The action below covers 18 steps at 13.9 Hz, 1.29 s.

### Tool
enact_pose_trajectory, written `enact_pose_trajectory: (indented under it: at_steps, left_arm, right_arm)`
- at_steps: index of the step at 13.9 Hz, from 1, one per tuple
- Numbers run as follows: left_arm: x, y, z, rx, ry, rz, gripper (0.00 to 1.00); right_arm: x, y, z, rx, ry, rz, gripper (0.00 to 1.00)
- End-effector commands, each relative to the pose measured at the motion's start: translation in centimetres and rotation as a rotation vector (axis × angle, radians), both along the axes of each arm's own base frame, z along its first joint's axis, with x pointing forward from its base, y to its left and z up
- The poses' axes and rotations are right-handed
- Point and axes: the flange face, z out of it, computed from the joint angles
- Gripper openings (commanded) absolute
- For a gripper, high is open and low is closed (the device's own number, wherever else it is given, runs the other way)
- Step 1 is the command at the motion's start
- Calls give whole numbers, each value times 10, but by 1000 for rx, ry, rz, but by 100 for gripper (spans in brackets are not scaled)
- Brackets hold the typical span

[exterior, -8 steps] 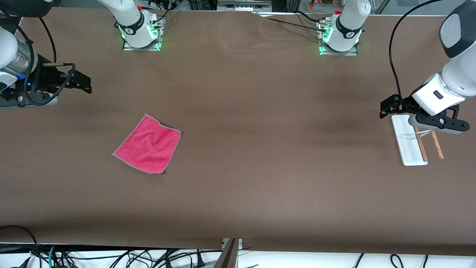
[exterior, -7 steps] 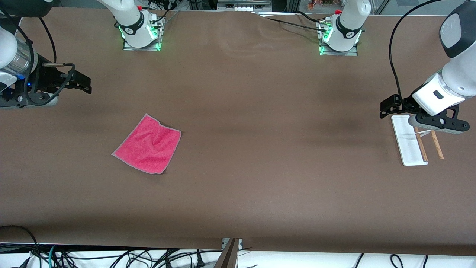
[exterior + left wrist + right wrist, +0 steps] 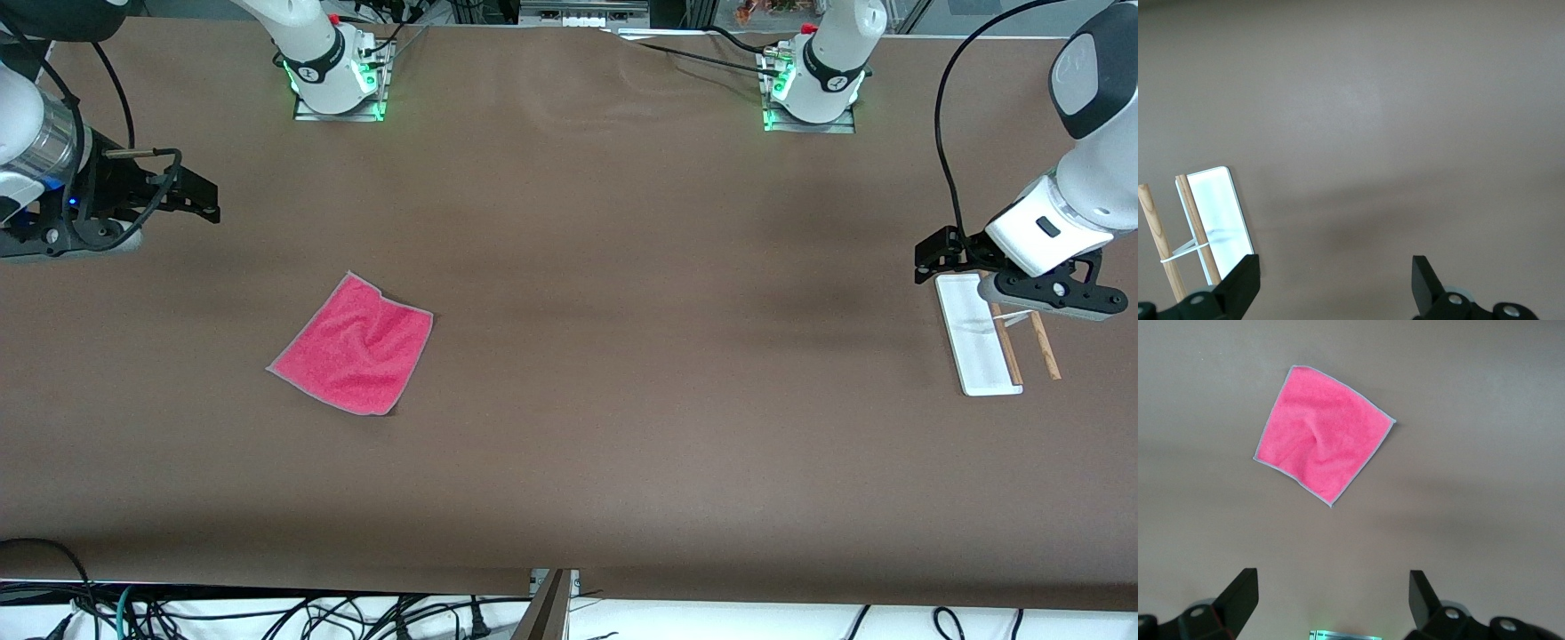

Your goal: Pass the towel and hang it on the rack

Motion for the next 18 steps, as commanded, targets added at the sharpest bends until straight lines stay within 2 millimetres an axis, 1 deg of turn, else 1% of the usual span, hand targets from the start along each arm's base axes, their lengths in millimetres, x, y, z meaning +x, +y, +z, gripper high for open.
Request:
enact_pose_trajectory:
  at_steps: [1, 5, 7, 8, 9, 10, 11, 13, 15, 17, 18]
  left_arm:
    - [4, 0, 6, 20, -2, -24, 100]
    - [4, 0, 6, 20, -2, -22, 100]
    - [4, 0, 6, 20, -2, -24, 100]
    - [4, 0, 6, 20, -2, -24, 100]
    - [4, 0, 6, 19, -2, -23, 100]
    - [4, 0, 6, 20, -2, -22, 100]
    - [4, 4, 6, 20, -2, -19, 100]
    - [4, 4, 6, 20, -2, -19, 100]
    - [4, 3, 7, 23, -4, -21, 100]
    - [4, 3, 7, 23, -4, -21, 100]
    - [4, 3, 7, 23, -4, -21, 100]
  right_arm:
    - [-3, 1, 3, 4, -3, 15, 100]
    - [-1, 3, -1, 2, -3, 18, 100]
    - [10, 6, -20, -3, 13, 14, 100]
    - [18, 9, -34, -7, 21, 12, 100]
    - [28, 12, -51, -11, 25, 13, 100]
    - [40, 18, -71, -15, 23, 13, 100]
    - [54, 24, -98, -18, 22, 21, 100]
    - [82, 39, -154, 10, 2, 33, 100]
    - [102, 69, -199, 30, -34, 73, 100]
    - [116, 97, -234, 44, -23, 124, 100]
    - [119, 113, -250, 57, -10, 176, 100]
